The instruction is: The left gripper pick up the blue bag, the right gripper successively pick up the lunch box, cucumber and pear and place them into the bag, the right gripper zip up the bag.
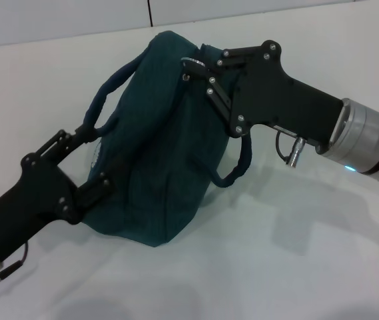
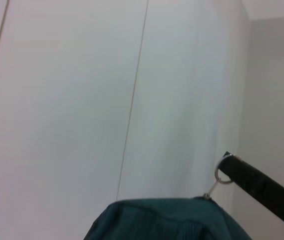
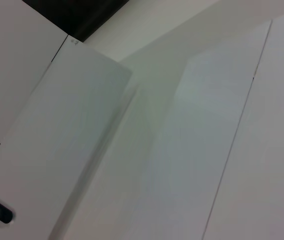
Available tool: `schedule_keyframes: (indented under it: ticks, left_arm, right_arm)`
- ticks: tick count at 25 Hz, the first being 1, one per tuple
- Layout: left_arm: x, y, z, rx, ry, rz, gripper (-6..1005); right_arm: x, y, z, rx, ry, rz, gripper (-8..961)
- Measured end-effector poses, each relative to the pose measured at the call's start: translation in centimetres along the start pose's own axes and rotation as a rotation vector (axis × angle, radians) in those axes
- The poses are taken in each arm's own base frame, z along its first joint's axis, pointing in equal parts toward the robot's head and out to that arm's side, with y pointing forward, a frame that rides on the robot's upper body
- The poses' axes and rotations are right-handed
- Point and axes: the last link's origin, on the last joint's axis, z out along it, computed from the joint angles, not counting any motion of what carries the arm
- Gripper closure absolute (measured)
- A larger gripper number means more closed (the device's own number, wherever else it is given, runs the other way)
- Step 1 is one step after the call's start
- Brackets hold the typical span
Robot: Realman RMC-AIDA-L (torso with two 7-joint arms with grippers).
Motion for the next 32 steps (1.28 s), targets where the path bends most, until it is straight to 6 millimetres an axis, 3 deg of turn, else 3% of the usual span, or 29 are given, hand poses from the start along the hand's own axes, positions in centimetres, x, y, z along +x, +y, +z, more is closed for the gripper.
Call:
schedule_keyframes:
  ticks: [12,17,23,25,32]
  left_arm:
    - [-1.2,0.6,2.5,0.039,0.011,0.042,120]
    - [-1.2,0.6,2.7,0.040,0.015,0.054,210]
    - [-1.1,0.6,2.5,0.054,0.025,0.063,455]
    - [-1.1,0.6,2.4,0.057,0.029,0.065,665]
    - [-1.2,0.8,1.9,0.063,0.025,0.133,711]
  right_arm:
    - [-0.1,0.2,-0.1,-0.004,-0.006,0.001,945]
    - [0.0,0.3,-0.3,-0.003,-0.002,0.002,945]
    - [-0.2,0.4,-0.4,-0.004,-0.012,-0.002,945]
    - [-0.2,0.4,-0.5,-0.003,-0.015,-0.002,945]
    - [-0.1,0.1,-0.9,0.023,-0.008,0.004,945]
